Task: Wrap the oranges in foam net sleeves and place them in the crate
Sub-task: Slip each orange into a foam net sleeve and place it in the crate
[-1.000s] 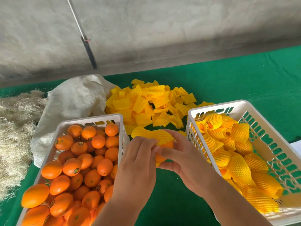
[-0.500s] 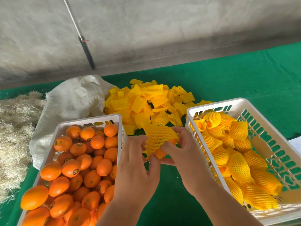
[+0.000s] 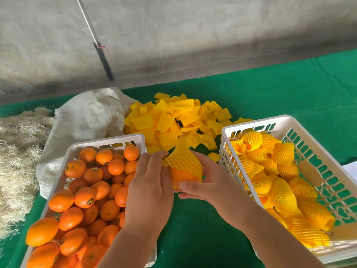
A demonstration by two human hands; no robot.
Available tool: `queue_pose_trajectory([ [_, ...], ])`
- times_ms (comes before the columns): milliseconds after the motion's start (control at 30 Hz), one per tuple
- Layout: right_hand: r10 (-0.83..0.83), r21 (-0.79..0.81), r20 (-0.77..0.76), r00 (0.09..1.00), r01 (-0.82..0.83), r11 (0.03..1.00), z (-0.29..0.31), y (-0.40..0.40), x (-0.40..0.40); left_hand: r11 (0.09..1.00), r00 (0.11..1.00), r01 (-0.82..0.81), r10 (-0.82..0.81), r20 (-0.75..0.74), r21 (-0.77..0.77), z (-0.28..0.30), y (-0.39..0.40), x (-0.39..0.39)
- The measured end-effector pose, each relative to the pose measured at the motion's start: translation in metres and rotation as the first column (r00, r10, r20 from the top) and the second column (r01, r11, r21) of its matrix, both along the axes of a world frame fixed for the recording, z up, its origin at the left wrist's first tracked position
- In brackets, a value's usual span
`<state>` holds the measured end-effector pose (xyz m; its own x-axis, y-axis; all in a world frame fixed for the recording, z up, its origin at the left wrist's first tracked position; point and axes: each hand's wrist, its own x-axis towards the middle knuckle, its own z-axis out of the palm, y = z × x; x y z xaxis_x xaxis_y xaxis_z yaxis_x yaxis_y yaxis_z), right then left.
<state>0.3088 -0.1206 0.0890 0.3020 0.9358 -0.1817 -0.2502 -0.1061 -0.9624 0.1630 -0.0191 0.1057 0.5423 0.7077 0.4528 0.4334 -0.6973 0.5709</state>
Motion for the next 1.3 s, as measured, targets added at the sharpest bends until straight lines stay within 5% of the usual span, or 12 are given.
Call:
queue_pose_trajectory([
  [367, -0.395, 0.023, 0.211, 0.894, 0.399, 0.917, 0.006, 0.005, -0.012, 0.995, 0.998, -0.002, -0.004, 0.058, 0.096, -0.009, -0.009, 0.001],
  [633, -0.472, 0.090, 0.198, 0.859, 0.464, 0.881, 0.005, 0.005, -0.017, 0.957, 0.981, 0.087, -0.131, 0.145, 0.276, -0.022, -0.017, 0.001],
  [733, -0.427, 0.151, 0.154, 0.891, 0.406, 0.901, 0.003, 0.004, -0.009, 0.989, 0.979, 0.129, -0.140, 0.151, 0.078, -0.017, -0.023, 0.002],
  [833, -0.416, 0.203, 0.206, 0.886, 0.377, 0.904, 0.002, 0.001, 0.002, 0.952, 0.945, 0.150, -0.059, 0.321, -0.266, -0.006, -0.027, -0.003],
  [900, -0.390, 0.224, 0.238, 0.889, 0.341, 0.913, 0.001, 0.000, 0.006, 0.787, 0.896, 0.237, 0.049, 0.440, -0.570, 0.003, -0.024, 0.000],
  [967, -0.326, 0.211, 0.283, 0.902, 0.273, 0.939, 0.000, 0.000, 0.003, 0.508, 0.902, 0.336, 0.071, 0.427, -0.794, 0.010, -0.018, 0.008],
  [1000, -0.275, 0.192, 0.311, 0.910, 0.223, 0.956, 0.000, -0.001, 0.000, 0.391, 0.907, 0.362, 0.063, 0.417, -0.846, 0.013, -0.016, 0.012],
  [1067, -0.164, 0.170, 0.374, 0.913, 0.107, 0.980, 0.000, -0.003, -0.006, 0.315, 0.904, 0.392, 0.045, 0.426, -0.864, 0.012, -0.014, 0.017],
  [1200, -0.043, 0.194, 0.219, 0.975, 0.000, 0.981, 0.002, -0.010, -0.009, 0.309, 0.852, 0.463, 0.105, 0.514, -0.831, 0.004, -0.009, 0.009],
  [1300, -0.133, 0.139, 0.224, 0.965, 0.104, 0.985, 0.006, -0.010, -0.006, 0.411, 0.880, 0.398, 0.084, 0.468, -0.821, -0.003, -0.012, 0.005],
])
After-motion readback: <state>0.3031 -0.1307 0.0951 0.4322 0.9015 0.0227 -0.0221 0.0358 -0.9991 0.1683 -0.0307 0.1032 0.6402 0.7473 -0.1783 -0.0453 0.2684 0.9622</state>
